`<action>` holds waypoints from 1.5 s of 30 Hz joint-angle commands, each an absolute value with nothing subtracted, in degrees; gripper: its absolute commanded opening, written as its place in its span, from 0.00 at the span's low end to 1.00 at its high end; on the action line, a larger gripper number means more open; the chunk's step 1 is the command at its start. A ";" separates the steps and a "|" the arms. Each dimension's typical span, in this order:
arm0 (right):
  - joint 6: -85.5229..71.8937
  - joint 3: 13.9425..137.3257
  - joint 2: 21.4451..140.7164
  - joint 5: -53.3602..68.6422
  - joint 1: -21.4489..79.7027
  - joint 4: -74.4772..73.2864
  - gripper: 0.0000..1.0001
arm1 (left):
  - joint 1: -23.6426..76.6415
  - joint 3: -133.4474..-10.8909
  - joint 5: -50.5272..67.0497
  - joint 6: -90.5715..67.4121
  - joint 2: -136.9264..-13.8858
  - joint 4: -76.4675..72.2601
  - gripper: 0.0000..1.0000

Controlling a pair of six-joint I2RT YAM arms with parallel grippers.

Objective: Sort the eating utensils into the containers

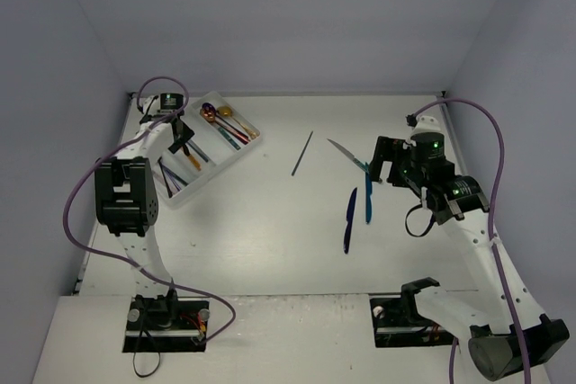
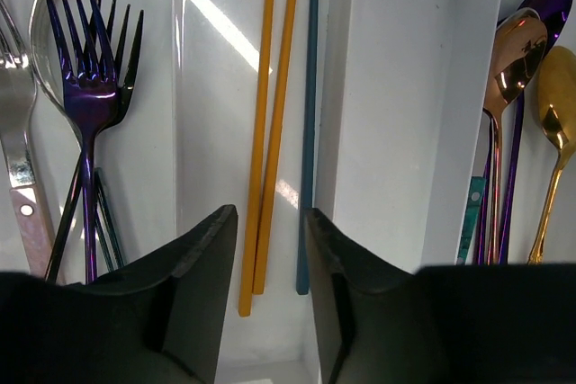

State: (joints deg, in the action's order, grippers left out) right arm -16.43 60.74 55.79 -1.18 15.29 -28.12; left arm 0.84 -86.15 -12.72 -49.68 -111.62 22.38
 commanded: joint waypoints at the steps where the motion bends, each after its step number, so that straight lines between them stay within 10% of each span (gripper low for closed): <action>1: -16.45 64.02 57.62 0.20 14.77 -26.19 0.95 | 2.29 -87.10 -12.05 -49.06 -105.39 21.94 0.36; 19: -15.84 61.79 56.37 1.88 14.85 -26.12 0.95 | 29.80 -108.08 -13.09 -24.59 -117.54 22.81 0.55; 45: -18.50 59.73 53.96 2.77 14.77 -26.33 0.95 | 39.78 -116.33 -8.20 -19.04 -130.93 23.80 0.50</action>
State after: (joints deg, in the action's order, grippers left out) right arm -17.91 59.72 54.59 2.14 15.03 -28.14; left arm 38.20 -114.76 -8.45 -19.50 -134.56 25.68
